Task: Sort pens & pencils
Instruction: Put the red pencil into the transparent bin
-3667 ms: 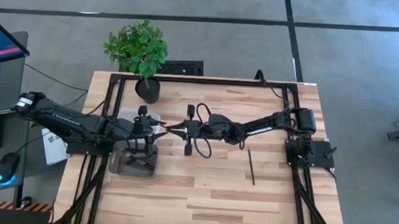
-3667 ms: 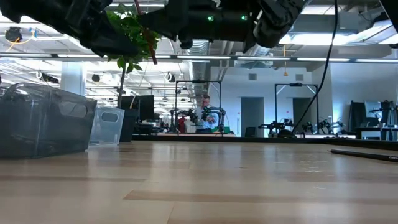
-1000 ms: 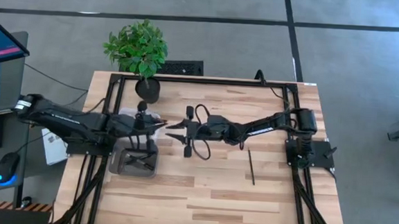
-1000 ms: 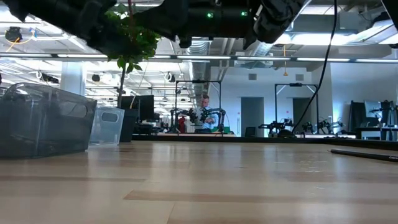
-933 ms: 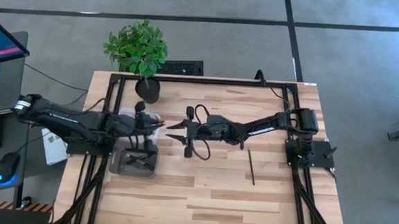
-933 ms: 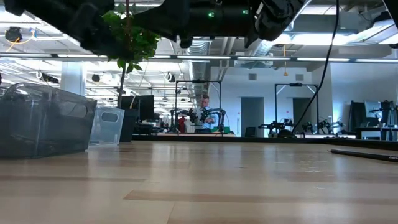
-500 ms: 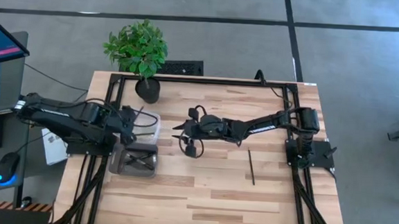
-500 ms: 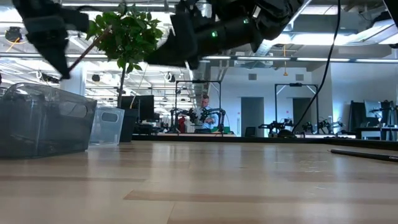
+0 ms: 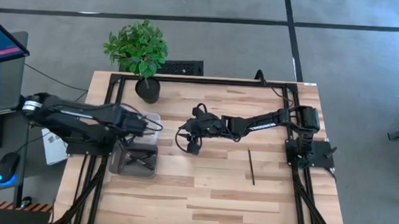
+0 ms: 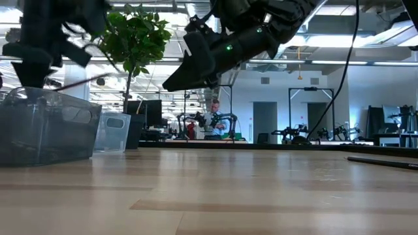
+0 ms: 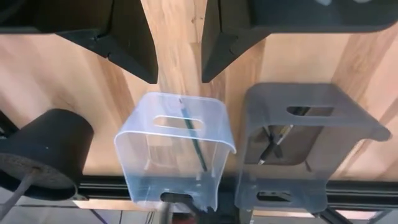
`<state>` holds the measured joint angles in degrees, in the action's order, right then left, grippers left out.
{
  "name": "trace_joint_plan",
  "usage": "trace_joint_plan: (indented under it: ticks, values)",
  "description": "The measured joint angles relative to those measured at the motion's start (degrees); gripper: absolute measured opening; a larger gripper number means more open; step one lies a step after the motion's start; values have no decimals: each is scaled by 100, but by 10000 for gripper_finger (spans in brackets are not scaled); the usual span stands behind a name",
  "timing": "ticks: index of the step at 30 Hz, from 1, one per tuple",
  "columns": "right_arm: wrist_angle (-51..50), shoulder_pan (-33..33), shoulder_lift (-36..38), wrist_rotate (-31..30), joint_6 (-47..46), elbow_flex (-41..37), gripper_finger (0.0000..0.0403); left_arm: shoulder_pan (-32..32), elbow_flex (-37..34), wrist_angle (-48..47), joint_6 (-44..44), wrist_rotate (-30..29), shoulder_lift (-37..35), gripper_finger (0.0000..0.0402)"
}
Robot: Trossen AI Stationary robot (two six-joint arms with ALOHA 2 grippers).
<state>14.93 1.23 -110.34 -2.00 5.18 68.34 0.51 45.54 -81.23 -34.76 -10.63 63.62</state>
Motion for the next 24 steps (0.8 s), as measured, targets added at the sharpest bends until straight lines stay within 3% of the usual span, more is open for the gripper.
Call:
trace_joint_plan:
  ticks: [11, 16, 24]
  values:
    - [-195, -110, 0, 2, -105, 0, 141, -638, -4, -442, 1296, 129, 1396, 12]
    - [-253, -126, 0, 2, -135, 0, 143, -760, -4, -434, 1619, -188, 1927, 9]
    - [-281, -122, 0, 3, -176, 0, 137, -767, -4, 184, 1956, -250, 2188, 12]
